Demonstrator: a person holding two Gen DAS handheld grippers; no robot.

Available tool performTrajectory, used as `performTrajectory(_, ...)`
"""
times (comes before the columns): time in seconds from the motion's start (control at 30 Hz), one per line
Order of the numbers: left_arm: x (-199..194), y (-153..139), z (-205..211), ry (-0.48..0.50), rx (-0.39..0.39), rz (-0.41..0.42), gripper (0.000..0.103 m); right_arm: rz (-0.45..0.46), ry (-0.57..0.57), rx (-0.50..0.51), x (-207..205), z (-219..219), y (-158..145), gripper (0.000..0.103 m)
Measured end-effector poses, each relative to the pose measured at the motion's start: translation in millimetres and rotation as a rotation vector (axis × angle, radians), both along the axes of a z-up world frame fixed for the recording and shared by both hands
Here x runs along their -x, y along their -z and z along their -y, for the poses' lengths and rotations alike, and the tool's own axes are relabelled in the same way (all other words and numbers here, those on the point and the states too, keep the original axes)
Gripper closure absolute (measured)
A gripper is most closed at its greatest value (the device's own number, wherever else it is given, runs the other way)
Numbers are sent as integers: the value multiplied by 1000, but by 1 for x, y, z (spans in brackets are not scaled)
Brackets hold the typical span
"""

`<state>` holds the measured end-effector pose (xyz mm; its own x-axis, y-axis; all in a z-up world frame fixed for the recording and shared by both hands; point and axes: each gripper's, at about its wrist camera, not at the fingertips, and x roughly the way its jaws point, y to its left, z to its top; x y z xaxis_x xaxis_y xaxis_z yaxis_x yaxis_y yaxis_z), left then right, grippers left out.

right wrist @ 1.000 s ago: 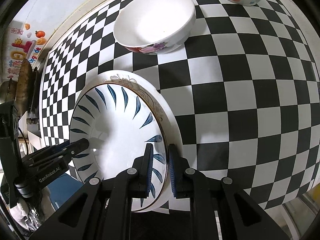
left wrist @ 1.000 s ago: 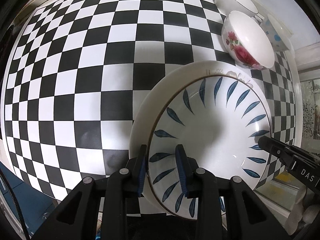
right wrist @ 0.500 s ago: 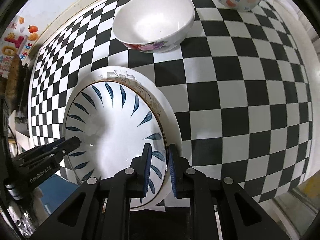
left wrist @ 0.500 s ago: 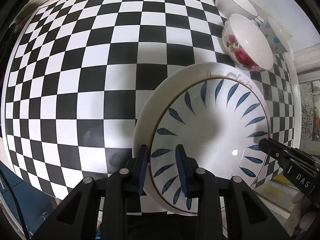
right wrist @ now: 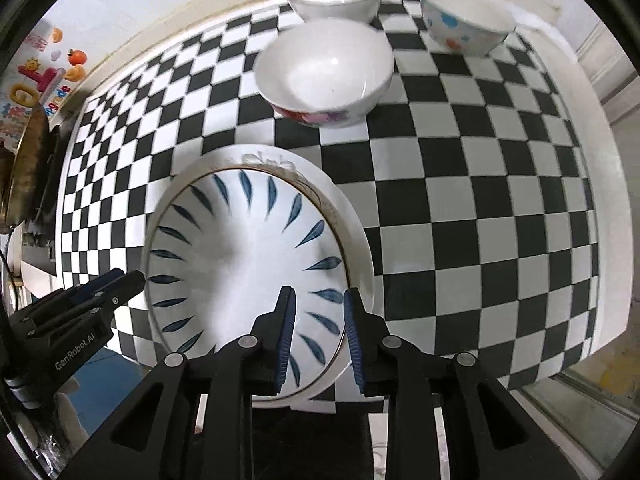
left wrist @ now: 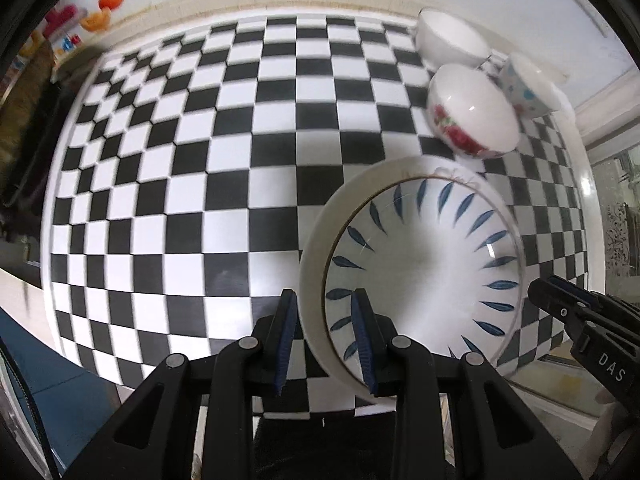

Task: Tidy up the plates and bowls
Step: 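Open both grippers and pull them back from the plate stack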

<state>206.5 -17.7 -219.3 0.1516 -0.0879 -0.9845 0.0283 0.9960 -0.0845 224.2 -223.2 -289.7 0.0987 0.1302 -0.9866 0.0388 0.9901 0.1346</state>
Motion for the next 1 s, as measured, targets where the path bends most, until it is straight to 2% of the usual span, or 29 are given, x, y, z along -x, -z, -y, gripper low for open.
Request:
performTrajectory(0.13,19,-33,-3,18,12,54,77,79,-7,7,20,-5,-38,68)
performTrajectory(0.23,35,-60,-9,26,22,109,77,144,-11,14,43,-10,-70,57)
performTrajectory(0.3,47,-76,-12,28,27,146,70,171,-8,22,57,-12,-88,45)
performTrajectory(0.4,61,-98,-15,25,29,198,65,216,-1,19,80,-15,-113,34)
performTrajectory(0.5,77,-117,-21,24,24,251,63,260,13,23,102,-19,-136,26)
performTrajectory(0.7,107,-143,-27,30,34,299,61,342,27,48,140,-27,-177,19)
performTrajectory(1.0,149,-167,-32,52,54,330,61,410,50,43,190,-39,-219,17)
